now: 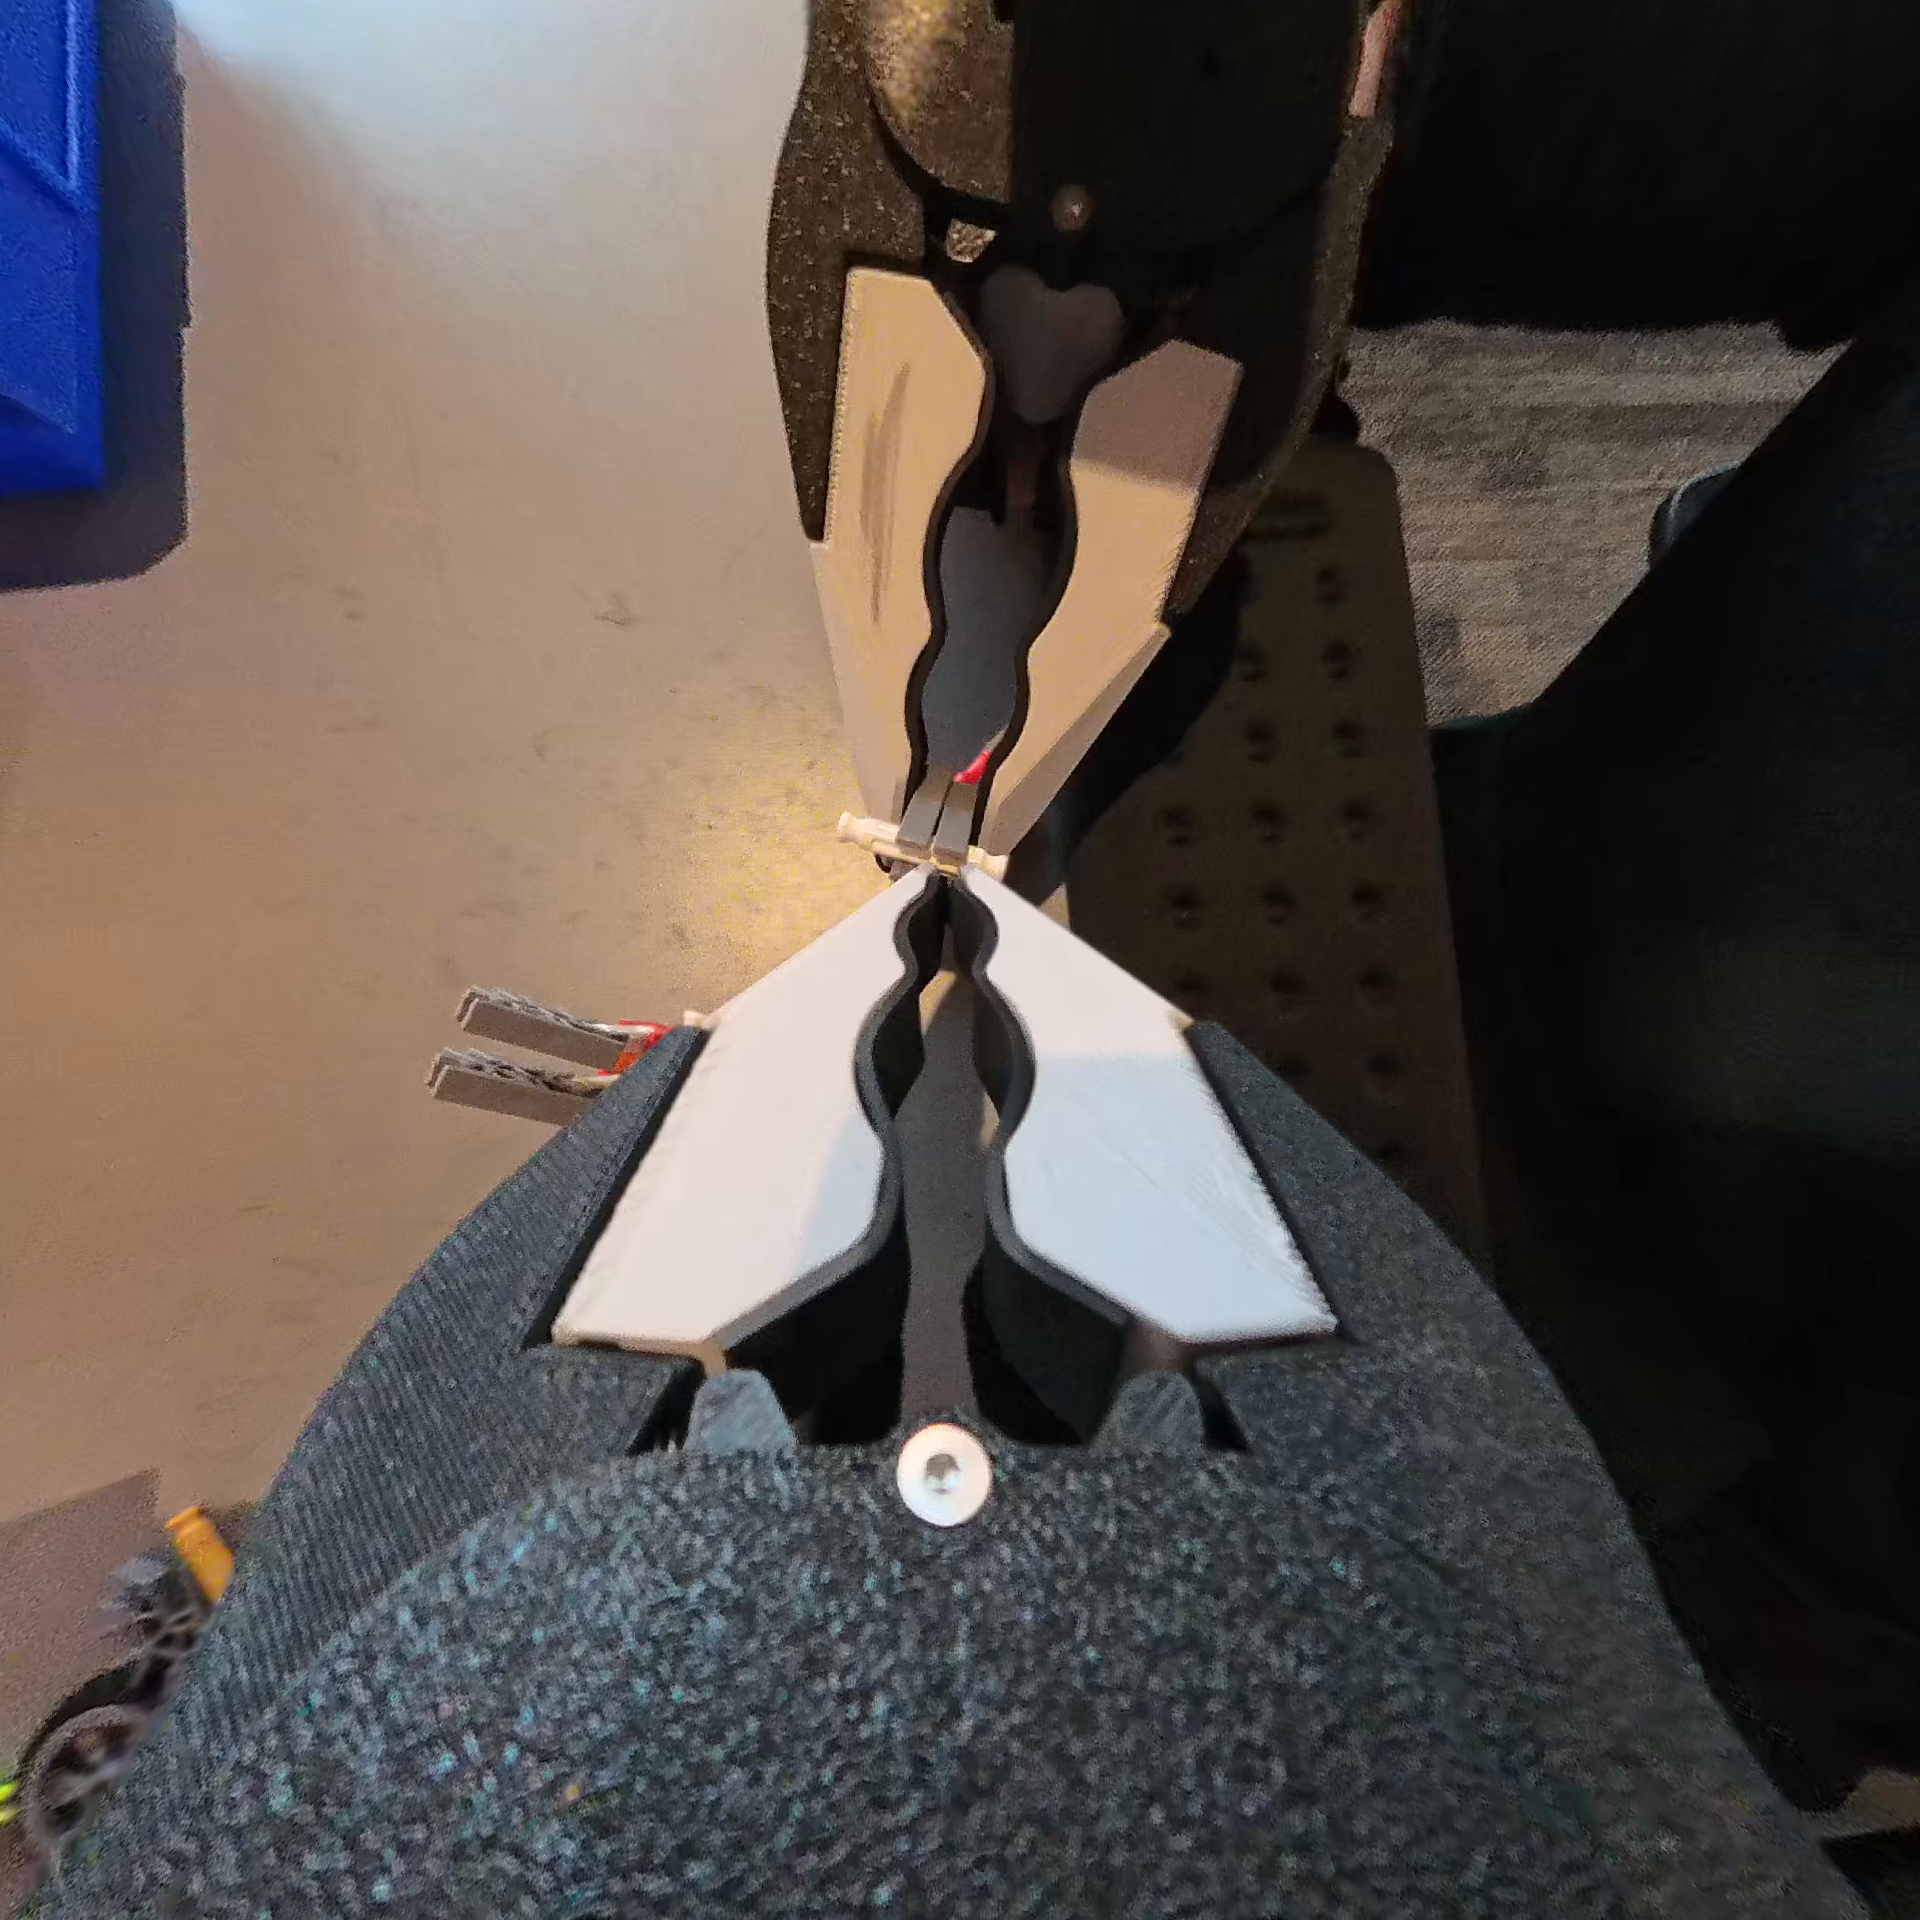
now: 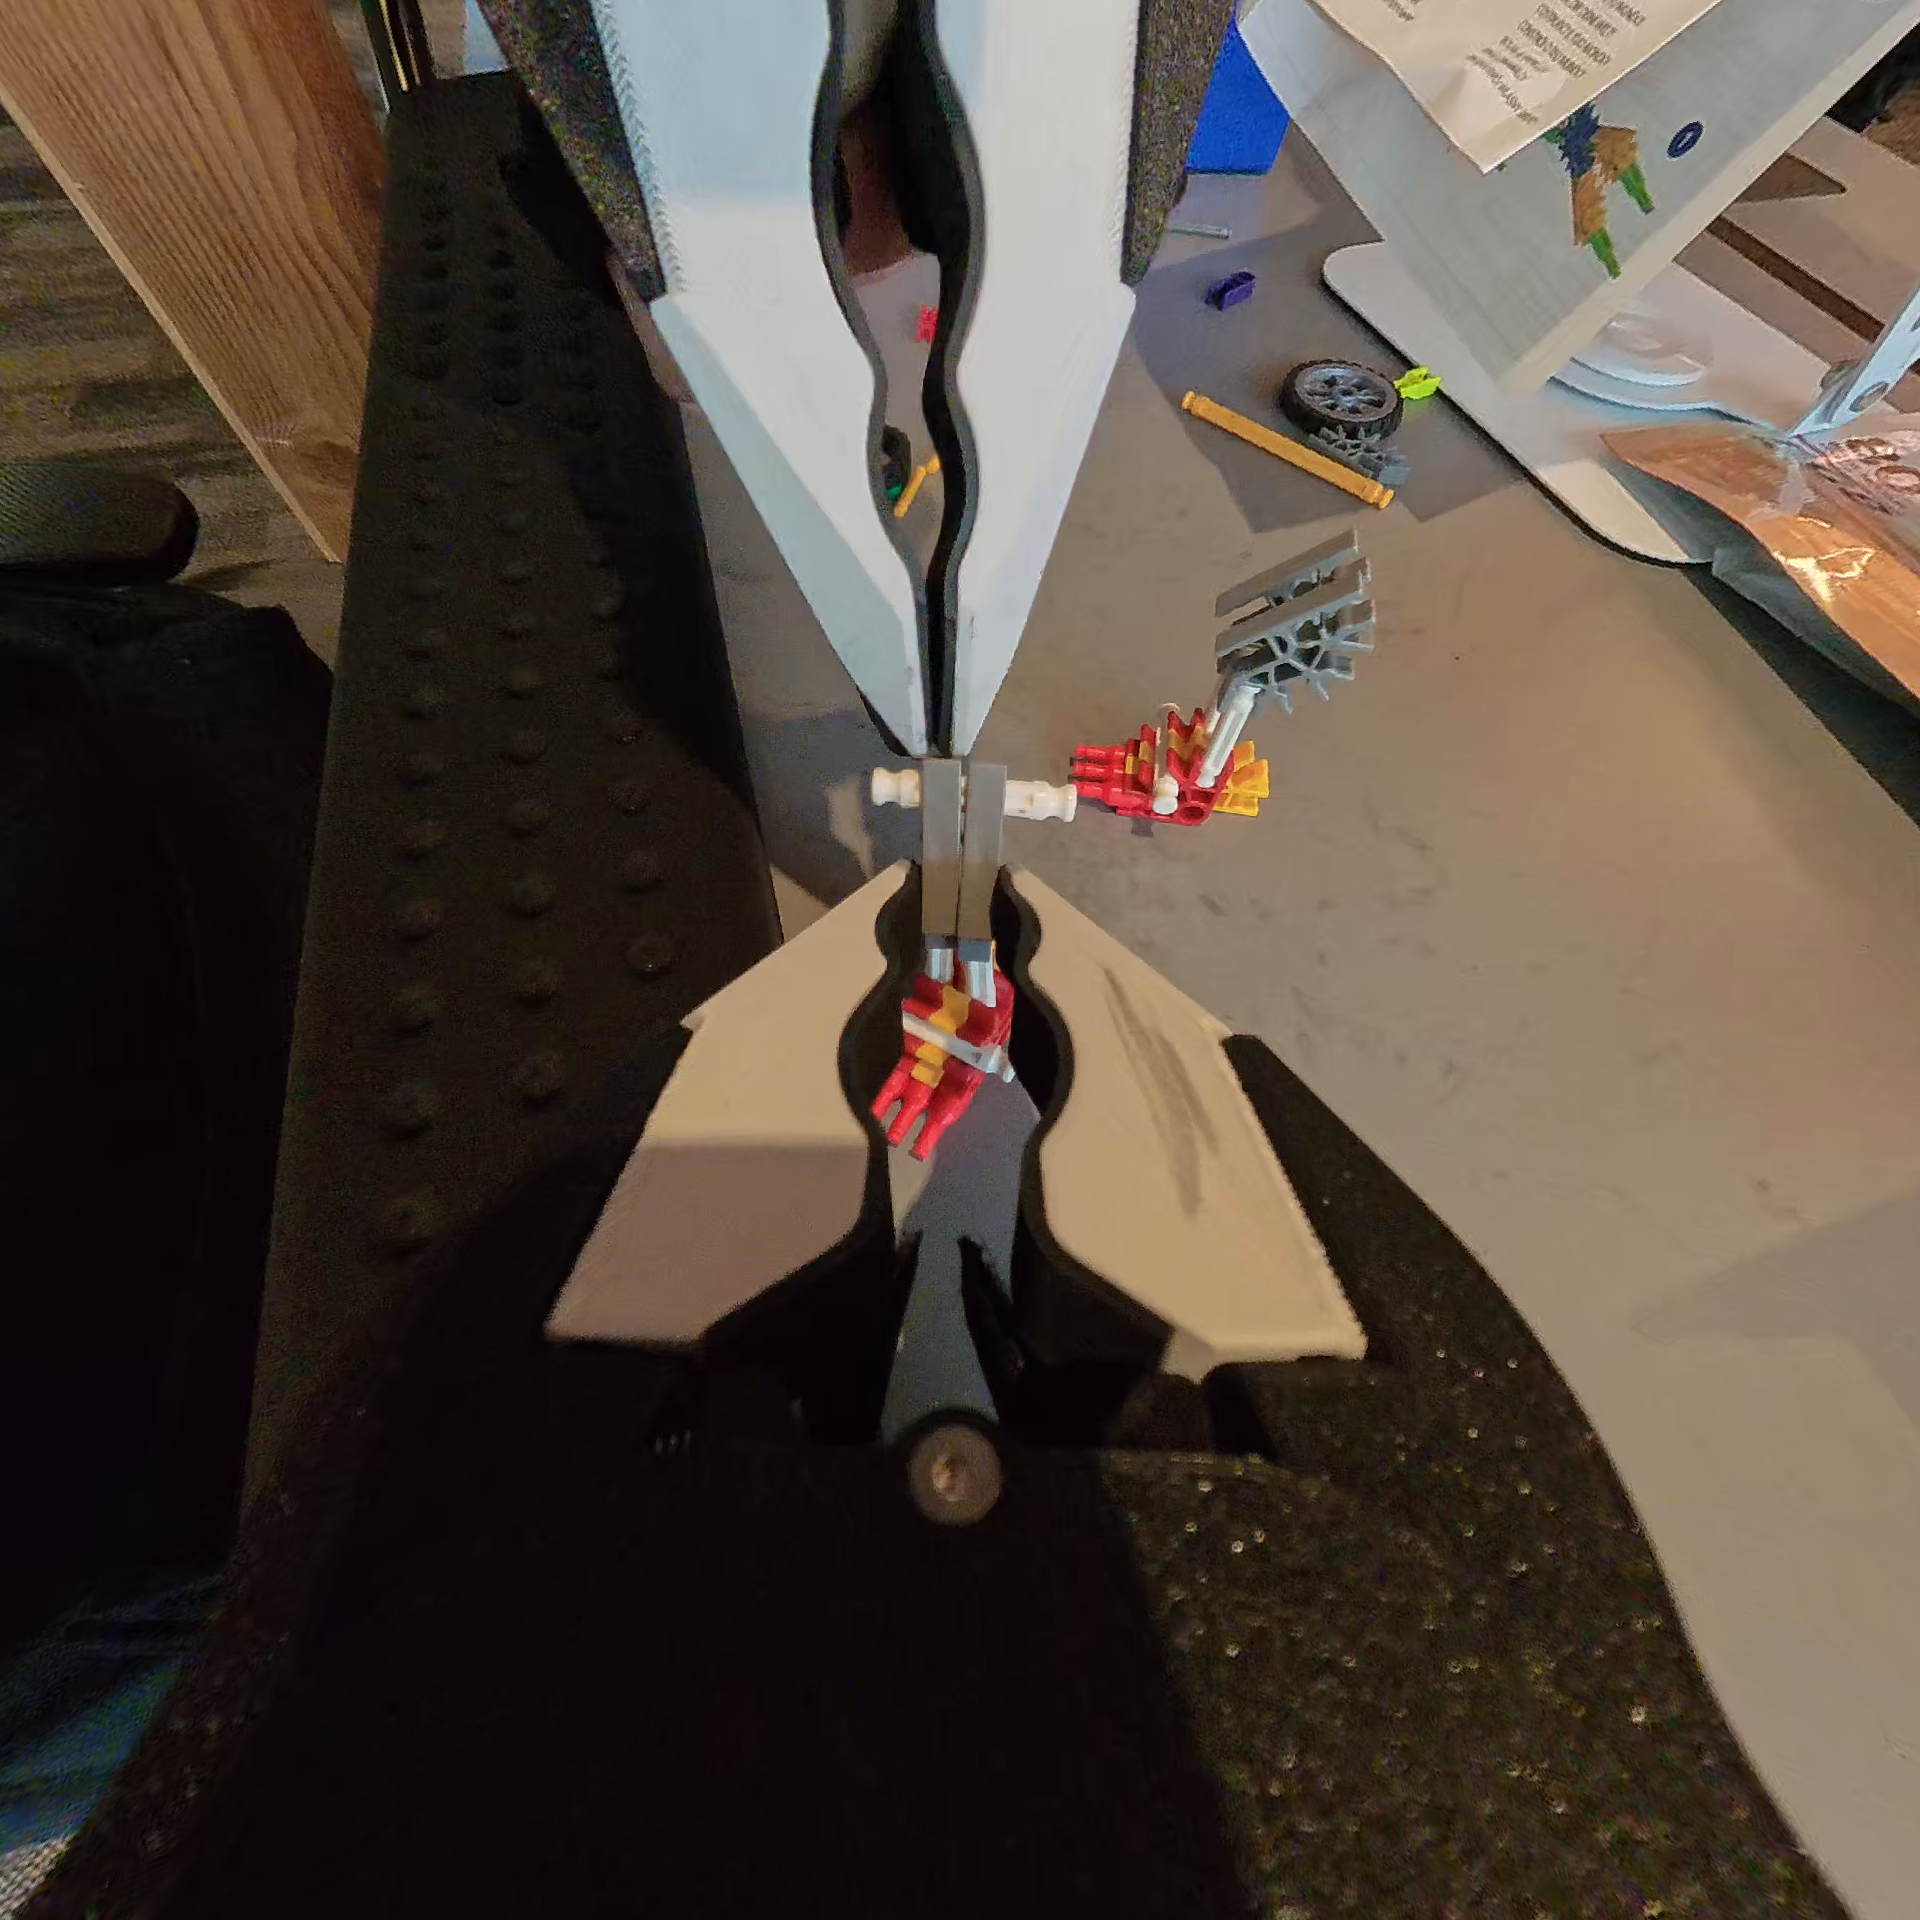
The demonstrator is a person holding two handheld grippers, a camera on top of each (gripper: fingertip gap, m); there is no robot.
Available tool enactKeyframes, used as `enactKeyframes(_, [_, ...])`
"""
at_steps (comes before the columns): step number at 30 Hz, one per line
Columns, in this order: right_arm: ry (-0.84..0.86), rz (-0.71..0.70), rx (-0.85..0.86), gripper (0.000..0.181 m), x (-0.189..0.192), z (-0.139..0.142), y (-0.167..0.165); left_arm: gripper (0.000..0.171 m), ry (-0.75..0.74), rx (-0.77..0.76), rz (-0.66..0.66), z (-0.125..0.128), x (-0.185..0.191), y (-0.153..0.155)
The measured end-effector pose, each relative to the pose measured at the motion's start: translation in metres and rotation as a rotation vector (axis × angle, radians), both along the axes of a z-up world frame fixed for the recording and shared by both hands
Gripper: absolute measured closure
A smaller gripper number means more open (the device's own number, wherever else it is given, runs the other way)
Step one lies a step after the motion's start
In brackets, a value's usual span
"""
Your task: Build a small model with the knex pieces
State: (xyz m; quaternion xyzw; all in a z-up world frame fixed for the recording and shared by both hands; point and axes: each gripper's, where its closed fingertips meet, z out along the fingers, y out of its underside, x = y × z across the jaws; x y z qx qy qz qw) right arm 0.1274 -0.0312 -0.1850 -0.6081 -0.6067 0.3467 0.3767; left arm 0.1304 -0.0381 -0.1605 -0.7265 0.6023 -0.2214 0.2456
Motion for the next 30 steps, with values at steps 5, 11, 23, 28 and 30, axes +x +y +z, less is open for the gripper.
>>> enactKeyframes(5, [0.001,0.000,0.000,0.169,0.0002,0.0000,0.0001,0.171,0.052,0.074,-0.038,0.0000,0.0010,-0.0026])
enactKeyframes(11, [0.001,0.000,-0.003,0.169,0.0005,0.0000,0.0000,0.171,0.071,0.106,-0.039,-0.0004,0.0013,-0.0016])
enactKeyframes(23, [0.004,0.007,-0.011,0.169,0.0001,0.0000,-0.0015,0.171,0.152,0.278,-0.123,-0.0008,-0.0021,-0.0067])
enactKeyframes(28, [0.004,0.004,-0.013,0.169,0.0004,-0.0001,-0.0011,0.171,0.095,0.240,-0.112,0.0002,0.0032,-0.0065])
enactKeyframes(30, [0.004,0.003,-0.016,0.169,0.0006,0.0000,-0.0009,0.171,0.087,0.232,-0.110,0.0000,0.0035,-0.0063])
